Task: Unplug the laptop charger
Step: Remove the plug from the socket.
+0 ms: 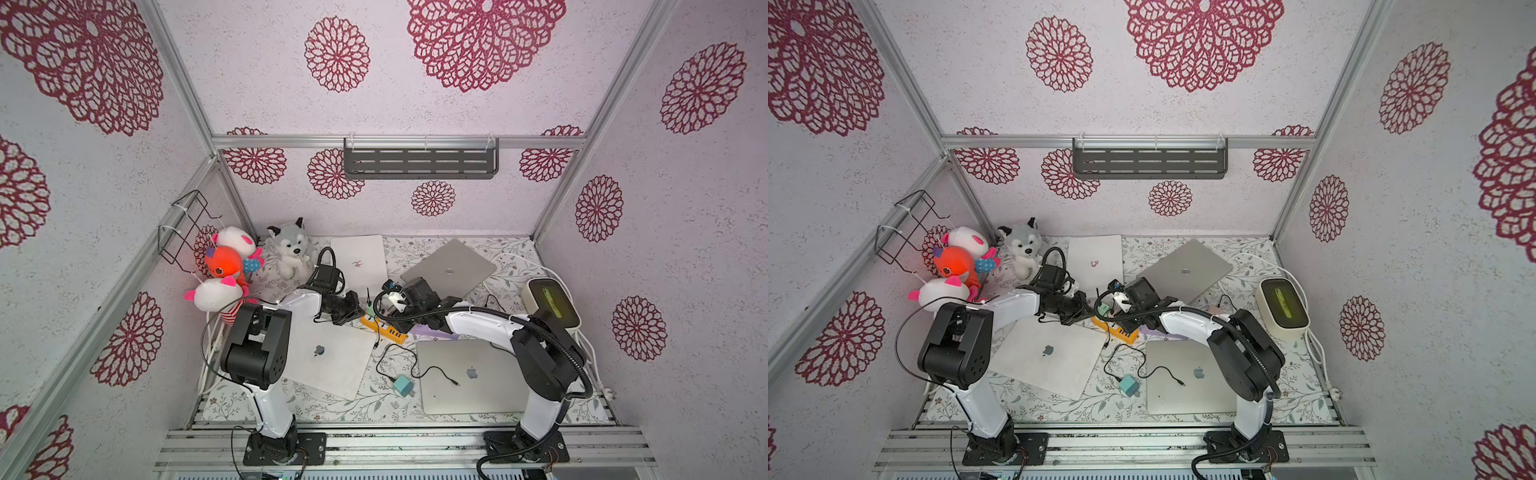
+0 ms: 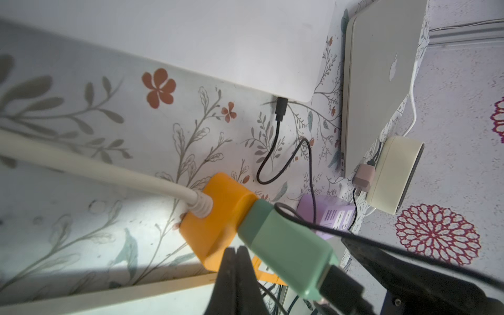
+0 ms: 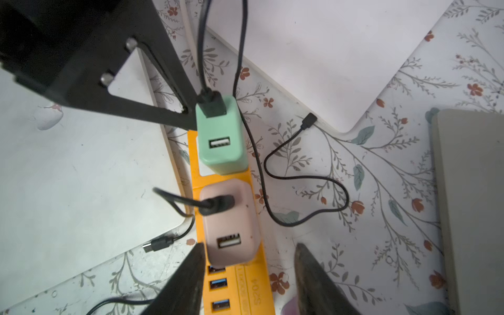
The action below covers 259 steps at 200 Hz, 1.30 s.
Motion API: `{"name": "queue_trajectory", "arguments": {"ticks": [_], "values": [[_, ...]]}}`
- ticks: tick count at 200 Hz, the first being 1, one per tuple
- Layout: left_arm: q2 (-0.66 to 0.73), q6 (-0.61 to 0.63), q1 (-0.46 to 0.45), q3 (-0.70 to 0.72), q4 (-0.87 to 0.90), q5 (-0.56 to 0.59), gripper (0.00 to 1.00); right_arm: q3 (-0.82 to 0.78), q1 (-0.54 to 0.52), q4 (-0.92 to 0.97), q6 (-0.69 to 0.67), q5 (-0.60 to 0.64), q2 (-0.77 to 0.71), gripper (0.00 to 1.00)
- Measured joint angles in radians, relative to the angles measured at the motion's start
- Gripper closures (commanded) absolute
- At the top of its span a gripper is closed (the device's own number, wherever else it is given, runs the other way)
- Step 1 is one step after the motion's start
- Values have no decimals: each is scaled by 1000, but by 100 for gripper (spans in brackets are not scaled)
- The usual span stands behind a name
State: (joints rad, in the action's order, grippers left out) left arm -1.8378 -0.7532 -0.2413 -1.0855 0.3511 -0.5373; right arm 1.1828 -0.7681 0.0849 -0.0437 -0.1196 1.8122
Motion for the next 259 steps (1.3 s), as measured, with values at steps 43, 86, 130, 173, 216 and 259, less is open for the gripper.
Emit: {"name": "queue_trajectory", "arguments": {"ticks": [43, 86, 130, 173, 216, 259], "values": [[-8, 0, 0, 11, -10, 0, 100, 32, 0, -7, -2, -17, 24, 53], [-8, -3, 0, 22, -37, -8, 100, 44, 0, -9, -9, -27, 50, 59], [-8, -5, 0, 28, -51, -9, 100, 50, -2, -5, -17, -36, 61, 66], [-8, -8, 0, 33, -66, -12, 100, 76, -12, 18, -40, -35, 74, 75], [-8, -8, 0, 33, -66, -12, 100, 86, -23, 33, -51, -10, 76, 78], [-8, -8, 0, 35, -68, -11, 100, 95, -37, 47, -70, 23, 77, 80]]}}
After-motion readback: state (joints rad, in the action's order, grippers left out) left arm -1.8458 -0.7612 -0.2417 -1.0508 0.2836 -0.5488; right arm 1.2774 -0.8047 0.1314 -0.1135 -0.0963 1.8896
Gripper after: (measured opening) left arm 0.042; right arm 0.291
